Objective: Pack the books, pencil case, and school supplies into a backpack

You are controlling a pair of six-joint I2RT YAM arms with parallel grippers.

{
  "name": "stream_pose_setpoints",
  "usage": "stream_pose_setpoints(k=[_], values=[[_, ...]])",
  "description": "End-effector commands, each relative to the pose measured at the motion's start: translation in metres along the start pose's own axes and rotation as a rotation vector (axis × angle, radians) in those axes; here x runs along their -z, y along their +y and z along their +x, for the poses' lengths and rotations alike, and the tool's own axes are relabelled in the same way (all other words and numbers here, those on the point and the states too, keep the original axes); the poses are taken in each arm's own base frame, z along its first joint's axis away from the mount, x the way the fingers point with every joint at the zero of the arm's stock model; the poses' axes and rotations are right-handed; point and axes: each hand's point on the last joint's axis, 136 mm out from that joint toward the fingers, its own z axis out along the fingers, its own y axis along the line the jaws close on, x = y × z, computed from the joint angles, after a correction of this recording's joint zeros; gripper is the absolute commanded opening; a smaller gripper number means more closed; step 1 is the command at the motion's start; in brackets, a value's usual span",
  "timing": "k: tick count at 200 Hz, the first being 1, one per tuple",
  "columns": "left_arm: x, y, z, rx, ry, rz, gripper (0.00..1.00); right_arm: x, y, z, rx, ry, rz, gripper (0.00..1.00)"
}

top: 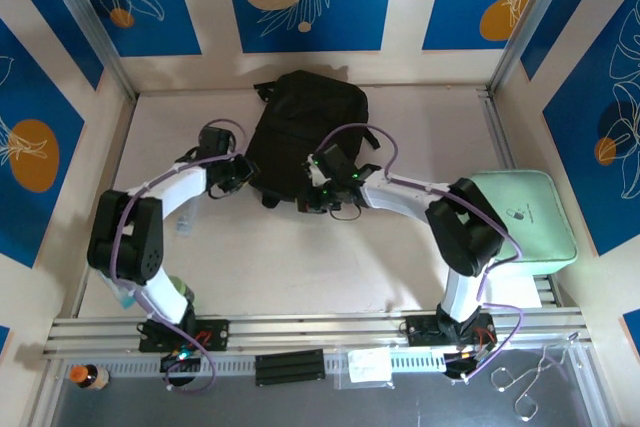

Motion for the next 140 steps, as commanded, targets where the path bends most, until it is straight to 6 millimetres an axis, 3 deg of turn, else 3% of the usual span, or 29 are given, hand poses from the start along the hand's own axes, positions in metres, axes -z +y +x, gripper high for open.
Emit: stream_pose_setpoints(k=[1, 23, 69, 103, 140], values=[[0.027, 0.026, -0.006, 0.015, -0.073, -0.084, 0.42, -0.003, 0.037, -0.011, 0.061, 0.005, -0.116, 0.0], [0.039, 0.025, 0.006, 0.047, -0.068, -0.042, 0.52, -0.004, 0.04, -0.014, 0.066, -0.001, -0.13, 0.0], [0.047, 0.009, 0.026, 0.082, -0.049, 0.097, 0.61, -0.003, 0.033, -0.014, 0.057, 0.004, -0.129, 0.0], [0.036, -0.018, 0.047, 0.107, -0.01, 0.207, 0.64, -0.001, 0.031, -0.015, 0.053, -0.003, -0.132, 0.0], [0.019, -0.044, 0.056, 0.103, -0.024, 0.269, 0.64, 0.001, 0.031, -0.015, 0.053, -0.002, -0.136, 0.0]])
